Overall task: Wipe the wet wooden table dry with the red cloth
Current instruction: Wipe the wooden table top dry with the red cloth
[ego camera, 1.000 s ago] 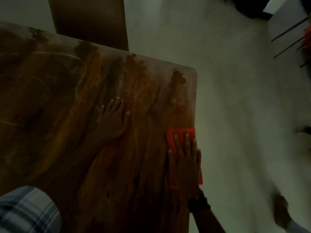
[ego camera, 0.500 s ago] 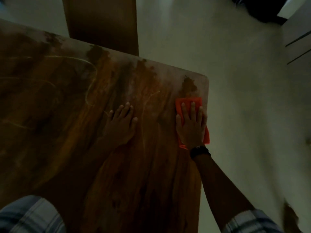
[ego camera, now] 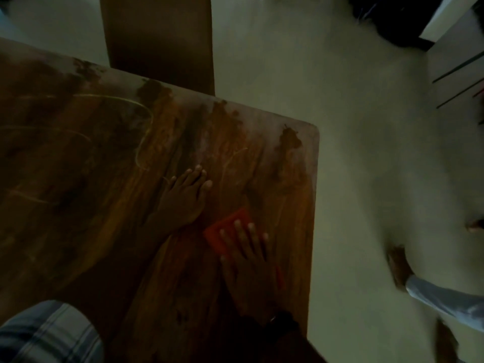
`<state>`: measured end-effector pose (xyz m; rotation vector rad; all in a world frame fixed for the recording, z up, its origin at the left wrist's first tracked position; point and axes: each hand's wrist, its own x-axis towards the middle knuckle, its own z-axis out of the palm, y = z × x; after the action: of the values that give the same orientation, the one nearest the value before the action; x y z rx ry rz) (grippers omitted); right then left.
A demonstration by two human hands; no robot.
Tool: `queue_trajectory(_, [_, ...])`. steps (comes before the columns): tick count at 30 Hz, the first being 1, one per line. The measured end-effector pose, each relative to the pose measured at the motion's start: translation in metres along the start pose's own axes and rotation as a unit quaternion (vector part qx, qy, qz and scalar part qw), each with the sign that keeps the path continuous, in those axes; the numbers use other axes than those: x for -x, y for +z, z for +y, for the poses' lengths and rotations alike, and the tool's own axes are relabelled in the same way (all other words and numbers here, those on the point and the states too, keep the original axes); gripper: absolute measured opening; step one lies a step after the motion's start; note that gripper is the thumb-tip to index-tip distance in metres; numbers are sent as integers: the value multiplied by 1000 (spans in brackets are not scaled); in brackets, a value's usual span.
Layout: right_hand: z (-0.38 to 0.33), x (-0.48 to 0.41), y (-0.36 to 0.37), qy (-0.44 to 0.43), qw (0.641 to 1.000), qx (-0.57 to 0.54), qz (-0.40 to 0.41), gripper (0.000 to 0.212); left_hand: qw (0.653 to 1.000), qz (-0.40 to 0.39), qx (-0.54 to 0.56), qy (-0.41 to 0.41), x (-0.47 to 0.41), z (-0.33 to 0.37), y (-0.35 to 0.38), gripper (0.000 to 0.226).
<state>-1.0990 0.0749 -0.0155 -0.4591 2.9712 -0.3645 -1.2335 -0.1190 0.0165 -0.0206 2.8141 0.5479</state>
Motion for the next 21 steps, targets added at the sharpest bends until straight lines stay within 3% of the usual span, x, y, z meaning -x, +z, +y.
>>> queue_trajectory(6, [82,-102,-22,96,993,-10,69,56,1000,-14,-20,7,-2,-2,0,53])
queue_trajectory(11, [90,-167,-29,107,990,17,88,64,999,-22,-33,0,-2,2,0,54])
queue_trajectory(17, [72,-128,-16,33,994,-18,107,56,998,5,-57,-14,0,15,3,56])
queue_trajectory(21, [56,-66,-8,-23,997,-34,72,52,995,60,-83,-3,-14,27,-4,53])
